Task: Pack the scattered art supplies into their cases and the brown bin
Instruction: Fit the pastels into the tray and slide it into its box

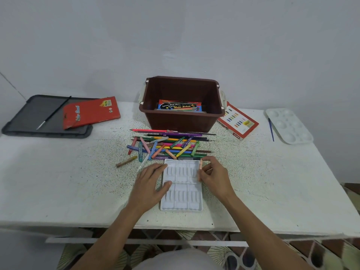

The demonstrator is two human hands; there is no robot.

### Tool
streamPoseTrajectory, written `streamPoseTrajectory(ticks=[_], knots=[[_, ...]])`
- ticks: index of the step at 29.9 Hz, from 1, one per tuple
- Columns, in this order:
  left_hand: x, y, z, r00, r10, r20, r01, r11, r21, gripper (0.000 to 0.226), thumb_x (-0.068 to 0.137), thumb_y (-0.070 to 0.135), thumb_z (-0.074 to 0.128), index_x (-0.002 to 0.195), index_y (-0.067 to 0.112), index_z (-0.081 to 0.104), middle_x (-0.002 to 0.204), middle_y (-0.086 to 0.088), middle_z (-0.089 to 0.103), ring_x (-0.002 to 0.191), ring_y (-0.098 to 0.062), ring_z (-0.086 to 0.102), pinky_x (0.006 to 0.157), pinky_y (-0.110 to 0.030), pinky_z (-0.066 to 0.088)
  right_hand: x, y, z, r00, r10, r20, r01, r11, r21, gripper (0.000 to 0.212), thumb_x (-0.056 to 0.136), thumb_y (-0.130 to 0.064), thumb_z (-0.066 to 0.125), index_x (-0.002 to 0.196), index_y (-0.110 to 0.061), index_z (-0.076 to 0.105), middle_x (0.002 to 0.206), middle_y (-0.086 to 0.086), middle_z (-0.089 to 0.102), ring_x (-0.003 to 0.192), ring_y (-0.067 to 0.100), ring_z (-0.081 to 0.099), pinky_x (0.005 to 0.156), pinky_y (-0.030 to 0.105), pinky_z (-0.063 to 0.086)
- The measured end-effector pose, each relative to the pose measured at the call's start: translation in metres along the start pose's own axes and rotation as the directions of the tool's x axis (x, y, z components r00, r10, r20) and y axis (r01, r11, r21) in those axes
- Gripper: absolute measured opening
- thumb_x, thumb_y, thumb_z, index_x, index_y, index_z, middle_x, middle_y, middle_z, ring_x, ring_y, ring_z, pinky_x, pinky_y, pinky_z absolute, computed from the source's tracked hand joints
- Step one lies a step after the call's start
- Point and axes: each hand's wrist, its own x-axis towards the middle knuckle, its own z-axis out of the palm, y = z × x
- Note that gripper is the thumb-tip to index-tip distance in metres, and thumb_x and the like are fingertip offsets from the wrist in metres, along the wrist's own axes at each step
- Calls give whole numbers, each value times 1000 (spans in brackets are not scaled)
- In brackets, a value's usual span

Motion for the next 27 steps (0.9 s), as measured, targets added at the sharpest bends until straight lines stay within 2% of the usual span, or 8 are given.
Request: streamPoseTrajectory(ticks=[5,9,12,17,20,23,25,27], knots=[[0,0,1,1000,3,-1,-3,1000,-4,59,91,58,46,139,24,49,135,8,48,125,-12,43,105,-34,34,-2,4,4,1000,-2,2,2,1000,3,26,90,-15,70,109,-21,53,70,-4,66,63,5,63,64,33,54],[0,-1,1,1000,5,-1,-5,1000,-6,58,92,57,47,140,25,48,135,9,48,125,-12,43,105,-35,36,-4,13,11,999,-37,-40,34,998,-55,18,89,-19,71,86,-17,53,71,0,62,66,17,60,62,37,49],[0,0,0,1000,4,-8,-4,1000,-8,57,92,56,48,139,25,49,135,9,48,125,-12,43,106,-35,34,-5,18,14,997,-64,-49,60,995,-81,20,90,-20,70,80,-16,53,71,2,59,68,22,56,62,40,48],[-1,1,0,1000,4,-13,-5,1000,-11,57,92,56,48,139,24,50,134,10,48,125,-11,43,106,-33,32,-3,19,13,998,-68,-18,66,994,-91,22,89,-22,71,82,-14,52,71,1,57,64,15,48,58,31,41],[-1,1,0,1000,4,-17,-5,1000,-12,57,92,56,48,138,24,50,135,10,48,126,-11,42,106,-34,33,1,15,8,999,-28,45,32,996,-80,21,89,-23,72,87,-14,53,72,1,61,63,13,52,57,24,41],[0,1,0,1000,8,-21,-8,1000,-12,56,92,56,48,138,25,50,134,10,48,125,-11,42,106,-34,33,12,5,1,998,4,62,0,998,-70,21,90,-31,70,95,-17,54,74,7,65,65,21,60,57,31,47],[0,1,0,1000,11,-21,-11,1000,-13,56,92,55,49,138,24,50,135,10,48,126,-11,42,106,-34,33,20,-1,-2,1000,-23,-1,23,993,-114,18,94,-33,64,101,-18,55,73,5,65,65,19,61,58,37,50],[-1,1,0,1000,10,-22,-11,1000,-13,56,92,55,49,138,24,50,135,10,48,126,-10,41,106,-34,33,30,-5,-2,996,-75,-49,65,982,-179,14,96,-27,60,106,-18,57,77,1,64,68,15,60,61,35,51]])
